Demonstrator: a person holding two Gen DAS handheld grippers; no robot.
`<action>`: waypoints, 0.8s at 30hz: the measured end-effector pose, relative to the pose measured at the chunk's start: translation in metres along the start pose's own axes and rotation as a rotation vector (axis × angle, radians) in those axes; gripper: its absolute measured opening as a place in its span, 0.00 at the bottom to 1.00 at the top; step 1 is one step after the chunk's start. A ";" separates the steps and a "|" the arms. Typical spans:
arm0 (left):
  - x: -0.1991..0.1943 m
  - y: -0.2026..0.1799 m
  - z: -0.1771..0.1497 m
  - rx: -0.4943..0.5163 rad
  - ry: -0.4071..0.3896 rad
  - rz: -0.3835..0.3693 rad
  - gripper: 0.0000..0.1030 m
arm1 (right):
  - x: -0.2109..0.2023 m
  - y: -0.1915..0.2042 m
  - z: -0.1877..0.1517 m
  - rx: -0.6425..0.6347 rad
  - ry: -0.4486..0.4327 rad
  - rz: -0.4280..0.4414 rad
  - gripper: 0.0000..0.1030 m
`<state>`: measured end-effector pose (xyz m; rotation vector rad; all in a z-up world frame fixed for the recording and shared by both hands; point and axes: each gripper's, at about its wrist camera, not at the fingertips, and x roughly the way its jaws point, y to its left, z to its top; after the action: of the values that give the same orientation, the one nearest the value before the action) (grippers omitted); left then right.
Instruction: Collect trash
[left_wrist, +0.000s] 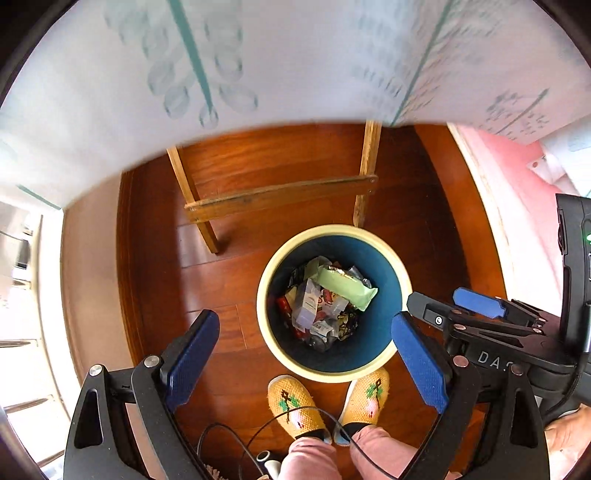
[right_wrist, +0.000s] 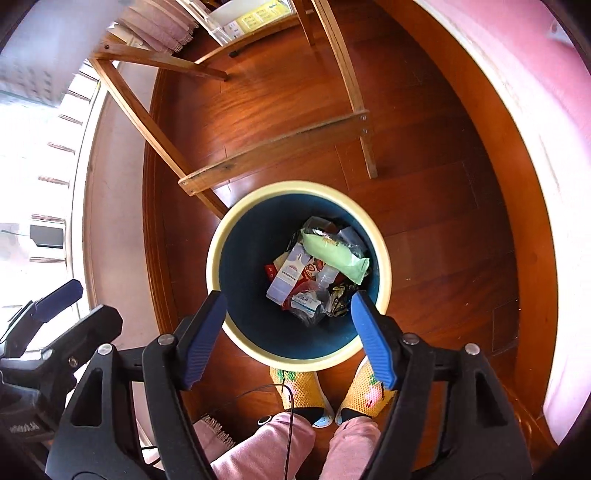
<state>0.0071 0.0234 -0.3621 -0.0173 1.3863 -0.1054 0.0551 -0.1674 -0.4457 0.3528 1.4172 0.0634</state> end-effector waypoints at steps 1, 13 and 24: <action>-0.009 -0.001 0.001 -0.001 -0.004 0.002 0.93 | -0.008 0.004 0.000 -0.003 -0.006 -0.001 0.69; -0.157 -0.009 0.024 -0.012 -0.124 0.036 0.93 | -0.143 0.051 0.001 -0.052 -0.070 0.028 0.72; -0.308 -0.007 0.041 -0.062 -0.292 0.053 0.93 | -0.291 0.100 0.008 -0.113 -0.197 0.083 0.73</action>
<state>-0.0081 0.0403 -0.0516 -0.0455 1.0967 -0.0143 0.0330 -0.1481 -0.1392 0.3150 1.1982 0.1709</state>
